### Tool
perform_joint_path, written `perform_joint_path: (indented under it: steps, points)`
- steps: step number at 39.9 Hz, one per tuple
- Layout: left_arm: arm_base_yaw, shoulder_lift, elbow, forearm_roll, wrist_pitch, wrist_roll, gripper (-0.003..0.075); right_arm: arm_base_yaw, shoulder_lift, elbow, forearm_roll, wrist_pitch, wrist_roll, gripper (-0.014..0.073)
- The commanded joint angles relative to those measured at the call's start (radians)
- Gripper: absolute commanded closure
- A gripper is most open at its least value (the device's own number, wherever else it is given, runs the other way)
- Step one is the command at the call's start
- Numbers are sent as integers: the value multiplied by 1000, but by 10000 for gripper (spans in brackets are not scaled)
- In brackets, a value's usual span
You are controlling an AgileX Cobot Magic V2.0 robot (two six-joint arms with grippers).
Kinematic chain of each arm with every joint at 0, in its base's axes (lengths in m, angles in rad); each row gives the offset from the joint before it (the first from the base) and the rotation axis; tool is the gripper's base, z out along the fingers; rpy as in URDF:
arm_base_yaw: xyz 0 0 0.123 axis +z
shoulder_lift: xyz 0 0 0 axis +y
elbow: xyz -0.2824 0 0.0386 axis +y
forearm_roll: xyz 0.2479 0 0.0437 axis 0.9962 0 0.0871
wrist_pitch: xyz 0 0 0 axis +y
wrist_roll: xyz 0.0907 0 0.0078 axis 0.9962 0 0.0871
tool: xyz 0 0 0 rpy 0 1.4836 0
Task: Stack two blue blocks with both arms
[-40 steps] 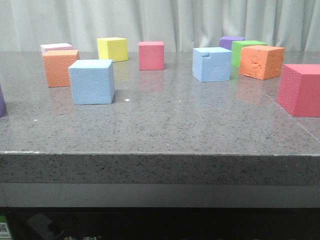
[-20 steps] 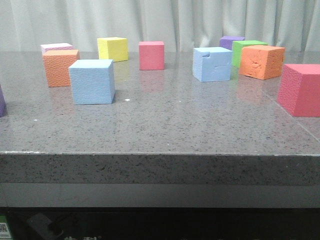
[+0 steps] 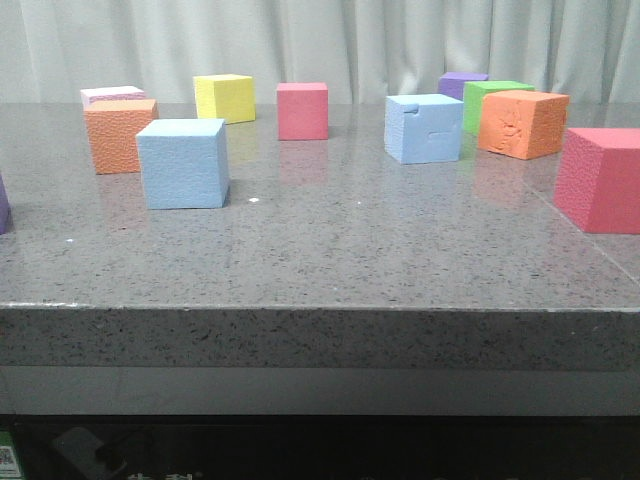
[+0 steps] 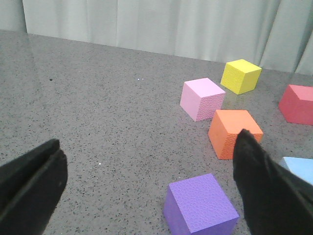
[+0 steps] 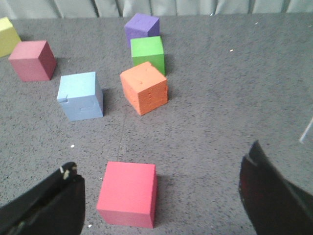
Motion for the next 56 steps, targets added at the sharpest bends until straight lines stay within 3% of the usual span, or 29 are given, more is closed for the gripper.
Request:
perform_joint_path:
  steps: [1,17,35,44,56]
  points:
    - [-8,6,-37,-3,-83,1,48,32,85,-74,-7,-62,-6,-52]
    - [-8,6,-37,-3,-83,1,48,218,576,-458,-7,5,-6,-52]
    - [-8,6,-37,-3,-83,1,48,234,1031,-1003,-2,230,-6,-52]
    - [-8,6,-37,-3,-85,1,48,234,1152,-1119,36,295,-6,-52]
    - [-8,6,-37,-3,-85,1,48,234,1209,-1125,42,296,-6,-52]
